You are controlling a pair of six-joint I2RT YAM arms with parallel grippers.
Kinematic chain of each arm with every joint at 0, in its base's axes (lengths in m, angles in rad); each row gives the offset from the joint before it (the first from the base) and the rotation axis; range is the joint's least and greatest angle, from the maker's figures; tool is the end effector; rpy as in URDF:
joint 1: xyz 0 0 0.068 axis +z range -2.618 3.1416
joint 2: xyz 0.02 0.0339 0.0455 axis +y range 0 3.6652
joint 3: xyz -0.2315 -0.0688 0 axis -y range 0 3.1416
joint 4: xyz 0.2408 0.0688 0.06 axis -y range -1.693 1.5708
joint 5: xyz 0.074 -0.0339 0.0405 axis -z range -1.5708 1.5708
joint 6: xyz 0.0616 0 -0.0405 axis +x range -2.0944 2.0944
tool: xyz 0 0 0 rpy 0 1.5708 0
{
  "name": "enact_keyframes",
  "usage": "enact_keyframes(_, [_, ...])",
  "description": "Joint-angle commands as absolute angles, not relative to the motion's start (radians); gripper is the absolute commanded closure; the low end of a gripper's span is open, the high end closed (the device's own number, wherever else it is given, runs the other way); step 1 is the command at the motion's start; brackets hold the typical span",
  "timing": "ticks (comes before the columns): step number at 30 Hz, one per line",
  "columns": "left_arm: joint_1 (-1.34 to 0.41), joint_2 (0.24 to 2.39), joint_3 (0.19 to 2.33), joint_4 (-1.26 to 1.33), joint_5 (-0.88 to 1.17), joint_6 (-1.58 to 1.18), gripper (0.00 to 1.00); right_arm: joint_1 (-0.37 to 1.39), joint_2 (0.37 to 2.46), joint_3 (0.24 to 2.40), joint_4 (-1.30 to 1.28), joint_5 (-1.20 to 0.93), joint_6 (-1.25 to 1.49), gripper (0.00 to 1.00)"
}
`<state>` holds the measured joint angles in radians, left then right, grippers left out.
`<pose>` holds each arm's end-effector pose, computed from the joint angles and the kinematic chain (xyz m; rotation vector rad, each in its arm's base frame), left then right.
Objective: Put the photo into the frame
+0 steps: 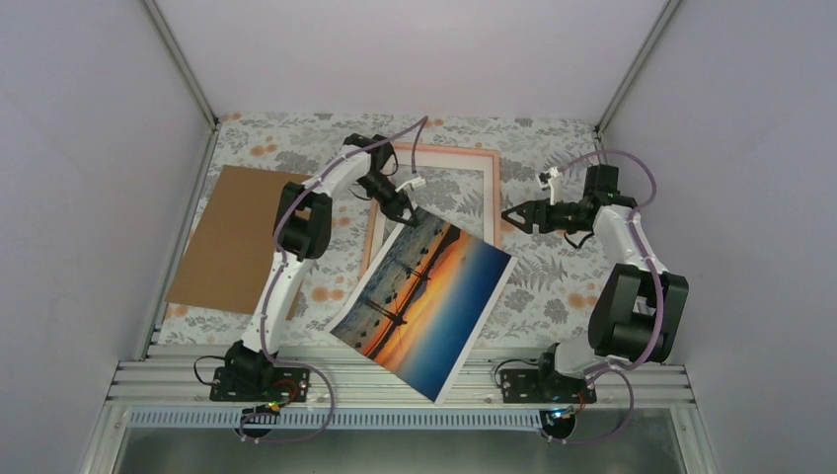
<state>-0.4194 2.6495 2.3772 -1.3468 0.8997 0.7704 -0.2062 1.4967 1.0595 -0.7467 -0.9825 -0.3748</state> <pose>0.4066 -0.2341 0.1037 1.5059 2.2823 -1.3115 0.2916 -0.0087 0.1966 -0.4344 2.2741 1.0511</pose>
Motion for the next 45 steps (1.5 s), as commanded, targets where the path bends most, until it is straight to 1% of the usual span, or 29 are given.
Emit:
enact_keyframes(1, [-0.428,2.572,2.323,-1.358,1.0,0.811,0.7,-0.216,1.462,1.07,-0.71,-1.008,-0.352,0.16])
enact_keyframes(4, [-0.428,2.516,2.282,-1.358,1.029,0.821,0.93,-0.215,1.453,1.066,-0.697,-1.012,-0.357,0.11])
enact_keyframes(5, [-0.427,2.477,2.268,-1.358,1.039,0.83,0.97,-0.216,1.451,1.067,-0.7,-1.012,-0.366,0.1])
enact_keyframes(9, [-0.409,2.36,2.248,-1.356,1.086,0.838,0.97,-0.216,1.445,1.07,-0.727,-1.009,-0.414,0.01])
enact_keyframes(12, [-0.379,2.309,2.298,-1.356,1.103,0.808,0.98,-0.215,1.422,1.073,-0.736,-1.024,-0.449,0.0])
enact_keyframes(14, [-0.353,2.295,2.377,-1.343,1.094,0.766,0.98,-0.215,1.4,1.087,-0.726,-1.03,-0.466,0.0])
enact_keyframes(17, [-0.307,2.303,2.58,-1.268,1.038,0.654,0.98,-0.218,1.376,1.123,-0.677,-1.008,-0.425,0.0])
enact_keyframes(19, [-0.279,2.302,2.697,-1.142,0.955,0.556,0.98,-0.221,1.37,1.142,-0.628,-0.985,-0.369,0.0])
enact_keyframes(20, [-0.269,2.286,2.714,-1.059,0.903,0.522,0.97,-0.226,1.37,1.149,-0.601,-0.977,-0.335,0.0])
enact_keyframes(21, [-0.261,2.259,2.701,-0.947,0.855,0.491,0.98,-0.235,1.371,1.154,-0.573,-0.975,-0.302,0.0])
enact_keyframes(24, [-0.257,2.157,2.522,-0.534,0.704,0.435,0.98,-0.26,1.388,1.161,-0.496,-0.973,-0.215,0.0])
enact_keyframes(26, [-0.266,2.128,2.48,-0.36,0.632,0.448,0.98,-0.267,1.412,1.182,-0.487,-0.975,-0.198,0.0])
enact_keyframes(30, [-0.31,2.207,2.611,-0.221,0.459,0.525,0.98,-0.281,1.459,1.207,-0.516,-0.968,-0.199,0.0])
enact_keyframes(33, [-0.331,2.248,2.65,-0.149,0.431,0.563,0.98,-0.291,1.454,1.192,-0.513,-0.969,-0.196,0.0])
enact_keyframes(34, [-0.34,2.247,2.63,-0.134,0.455,0.59,0.98,-0.293,1.45,1.182,-0.511,-0.966,-0.196,0.0])
enact_keyframes(36, [-0.347,2.226,2.544,-0.159,0.584,0.67,0.98,-0.298,1.44,1.166,-0.512,-0.965,-0.201,0.0])
enact_keyframes(38, [-0.36,2.186,2.399,-0.192,0.666,0.732,0.98,-0.305,1.43,1.15,-0.515,-0.958,-0.211,0.0])
enact_keyframes(40, [-0.366,2.123,2.201,-0.199,0.745,0.793,0.98,-0.316,1.424,1.138,-0.519,-0.942,-0.22,0.0])
enact_keyframes(43, [-0.392,2.009,1.819,-0.138,0.754,0.902,0.98,-0.335,1.432,1.13,-0.541,-0.892,-0.235,0.0])
enact_keyframes(45, [-0.42,1.943,1.65,-0.158,0.748,1.04,0.98,-0.35,1.453,1.132,-0.564,-0.878,-0.24,0.01])
